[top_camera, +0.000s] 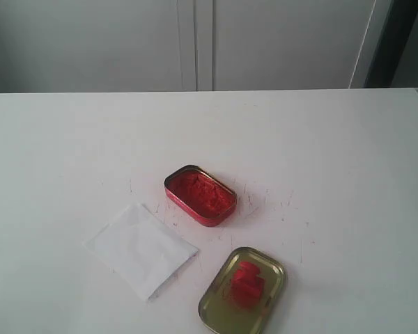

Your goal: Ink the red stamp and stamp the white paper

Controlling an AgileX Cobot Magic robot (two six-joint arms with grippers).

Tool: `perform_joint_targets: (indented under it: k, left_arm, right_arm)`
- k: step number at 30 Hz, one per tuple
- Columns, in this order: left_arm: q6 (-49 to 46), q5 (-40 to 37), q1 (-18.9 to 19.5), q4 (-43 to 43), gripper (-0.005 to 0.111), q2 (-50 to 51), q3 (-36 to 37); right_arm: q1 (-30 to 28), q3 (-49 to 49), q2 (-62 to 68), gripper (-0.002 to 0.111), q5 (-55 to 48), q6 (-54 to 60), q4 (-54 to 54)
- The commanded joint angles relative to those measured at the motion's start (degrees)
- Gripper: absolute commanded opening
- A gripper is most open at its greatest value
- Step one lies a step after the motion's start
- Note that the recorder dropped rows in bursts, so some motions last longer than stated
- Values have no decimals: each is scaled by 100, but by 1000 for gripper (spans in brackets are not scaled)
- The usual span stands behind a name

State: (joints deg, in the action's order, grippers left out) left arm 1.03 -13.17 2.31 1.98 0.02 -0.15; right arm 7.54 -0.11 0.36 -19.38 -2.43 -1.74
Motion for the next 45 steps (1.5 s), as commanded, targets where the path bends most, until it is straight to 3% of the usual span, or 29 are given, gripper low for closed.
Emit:
perform_joint_targets:
  k: [1, 13, 26, 34, 45]
  left_arm:
    - [22, -14, -18, -21, 0, -2, 15]
    - [22, -14, -18, -21, 0, -2, 15]
    - [22, -14, -18, -21, 0, -2, 15]
    - [22, -14, -18, -21, 0, -2, 15]
    - [22, -14, -18, -21, 0, -2, 15]
  right_arm:
    - [-2, 11, -36, 0, 421, 31, -58]
    - [-2, 11, -36, 0, 2801, 31, -58]
    - [-2, 11, -36, 0, 3305, 31, -58]
    - [-2, 11, -36, 0, 3235, 31, -58]
    - [-2, -1346, 282, 0, 1307, 31, -58]
